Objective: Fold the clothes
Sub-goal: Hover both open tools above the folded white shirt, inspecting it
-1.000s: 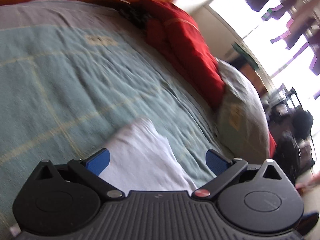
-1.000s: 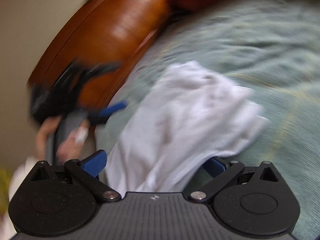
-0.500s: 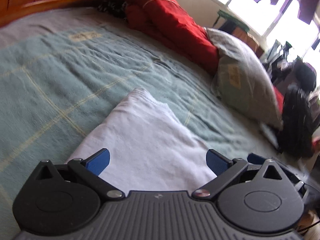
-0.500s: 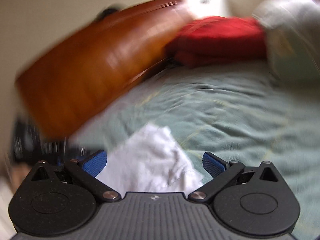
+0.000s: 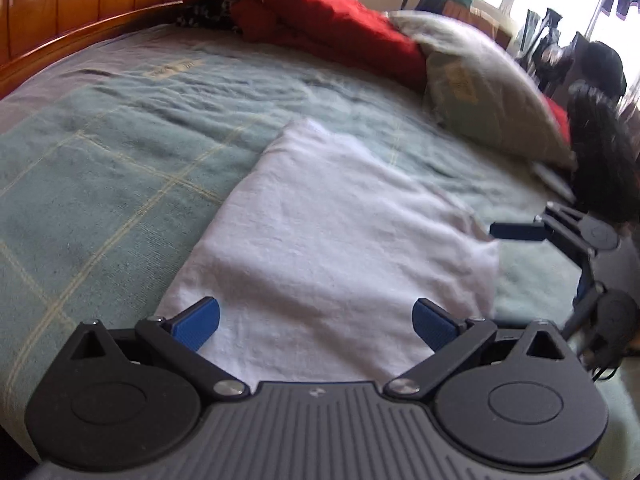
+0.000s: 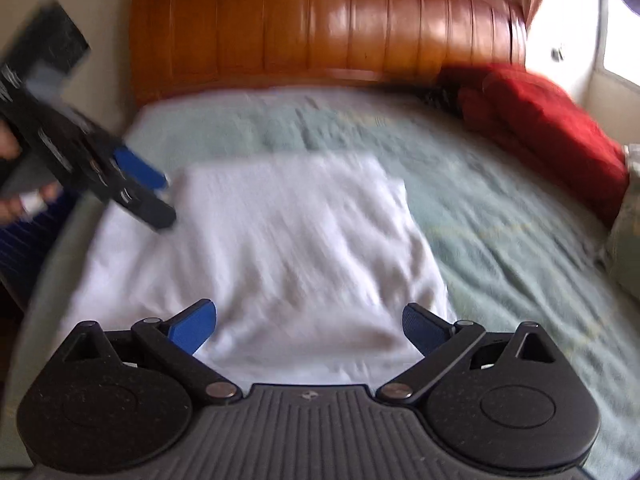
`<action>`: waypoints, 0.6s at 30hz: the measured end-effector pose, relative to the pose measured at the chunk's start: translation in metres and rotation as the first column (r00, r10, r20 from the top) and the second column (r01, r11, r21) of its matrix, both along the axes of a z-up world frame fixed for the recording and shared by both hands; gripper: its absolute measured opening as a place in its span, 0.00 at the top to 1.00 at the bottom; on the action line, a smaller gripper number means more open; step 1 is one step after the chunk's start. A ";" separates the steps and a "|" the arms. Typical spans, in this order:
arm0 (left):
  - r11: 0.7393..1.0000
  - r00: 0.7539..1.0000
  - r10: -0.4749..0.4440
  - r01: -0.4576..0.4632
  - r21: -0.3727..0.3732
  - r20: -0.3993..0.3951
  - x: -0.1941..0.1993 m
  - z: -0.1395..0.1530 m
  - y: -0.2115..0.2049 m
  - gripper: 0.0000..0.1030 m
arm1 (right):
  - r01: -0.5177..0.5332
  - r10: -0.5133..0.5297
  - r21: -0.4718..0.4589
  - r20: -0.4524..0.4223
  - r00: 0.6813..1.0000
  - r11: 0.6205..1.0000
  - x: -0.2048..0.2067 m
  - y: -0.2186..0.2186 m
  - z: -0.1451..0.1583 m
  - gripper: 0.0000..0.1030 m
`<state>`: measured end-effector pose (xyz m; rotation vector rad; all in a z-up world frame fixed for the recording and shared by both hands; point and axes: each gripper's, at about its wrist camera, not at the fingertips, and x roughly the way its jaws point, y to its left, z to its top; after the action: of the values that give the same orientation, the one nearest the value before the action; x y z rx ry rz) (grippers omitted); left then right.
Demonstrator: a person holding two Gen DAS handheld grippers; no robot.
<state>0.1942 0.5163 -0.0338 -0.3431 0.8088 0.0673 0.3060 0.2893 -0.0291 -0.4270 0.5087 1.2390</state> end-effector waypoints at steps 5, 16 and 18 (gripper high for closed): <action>1.000 1.000 0.010 -0.010 0.014 -0.016 -0.009 -0.003 -0.001 0.01 | -0.146 0.147 -0.041 0.033 0.989 0.988 -0.033 0.015 -0.005 0.01; 0.999 0.999 -0.014 0.011 0.052 0.049 -0.010 0.017 -0.018 0.01 | -0.107 0.109 0.036 -0.055 0.993 0.994 -0.018 0.002 0.008 0.00; 0.998 0.998 -0.016 0.013 0.054 0.061 -0.001 0.019 -0.023 0.01 | -0.079 0.080 0.014 -0.057 0.995 0.997 -0.012 0.008 0.001 0.00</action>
<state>0.1935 0.4938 -0.0149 -0.2869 0.7475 0.0647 0.2942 0.2974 -0.0281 -0.4052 0.5375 1.3337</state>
